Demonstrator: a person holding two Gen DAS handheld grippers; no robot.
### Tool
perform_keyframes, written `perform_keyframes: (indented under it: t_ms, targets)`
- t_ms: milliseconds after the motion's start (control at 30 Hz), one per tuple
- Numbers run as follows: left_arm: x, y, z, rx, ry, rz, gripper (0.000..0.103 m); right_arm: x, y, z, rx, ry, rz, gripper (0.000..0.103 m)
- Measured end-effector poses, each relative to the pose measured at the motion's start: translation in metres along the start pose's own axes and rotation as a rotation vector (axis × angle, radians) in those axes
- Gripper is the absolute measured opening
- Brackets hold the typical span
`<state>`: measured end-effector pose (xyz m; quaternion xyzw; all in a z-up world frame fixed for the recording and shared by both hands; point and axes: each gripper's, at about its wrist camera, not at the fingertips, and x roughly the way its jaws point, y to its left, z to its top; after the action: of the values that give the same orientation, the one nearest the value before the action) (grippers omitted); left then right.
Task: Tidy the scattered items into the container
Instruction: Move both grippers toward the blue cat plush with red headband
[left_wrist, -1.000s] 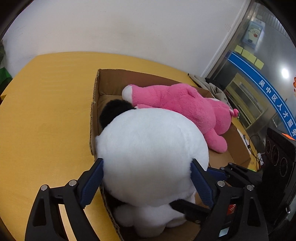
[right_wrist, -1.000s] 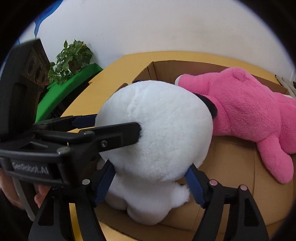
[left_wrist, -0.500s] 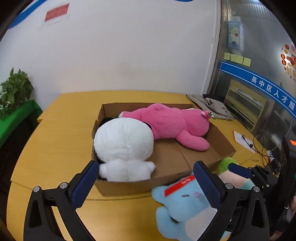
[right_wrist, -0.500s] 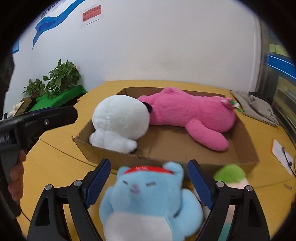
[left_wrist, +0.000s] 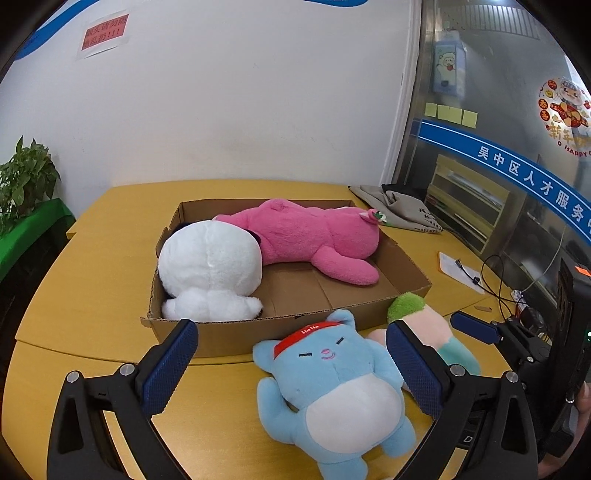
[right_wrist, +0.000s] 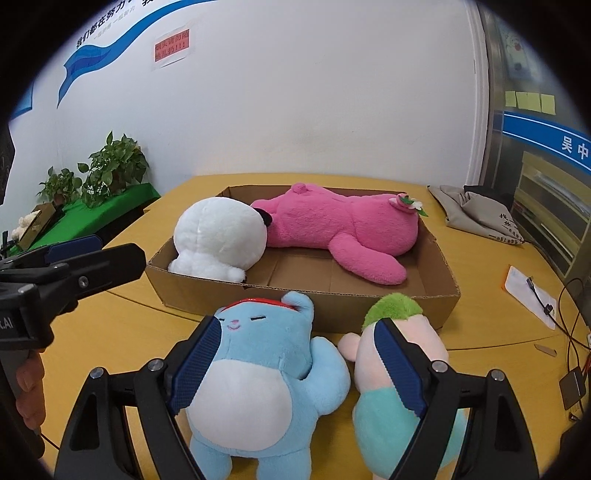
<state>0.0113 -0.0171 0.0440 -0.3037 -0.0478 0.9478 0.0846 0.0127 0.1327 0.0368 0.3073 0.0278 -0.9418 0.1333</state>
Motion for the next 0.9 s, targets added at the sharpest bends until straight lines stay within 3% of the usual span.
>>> perform_keyframes:
  t_ms: [267,733,900]
  targets:
    - [0.007,0.0,-0.01,0.001,0.041,-0.03,0.103,0.0,0.0,-0.005,0.006,0.007,0.005,0.085]
    - [0.041,0.018,-0.029,-0.083,0.14,-0.111,0.103,0.007,0.0,-0.013,-0.01,0.038,0.02,0.085]
    - [0.062,0.029,-0.046,-0.107,0.208,-0.119,0.103,0.014,0.003,-0.021,-0.035,0.072,0.092,0.085]
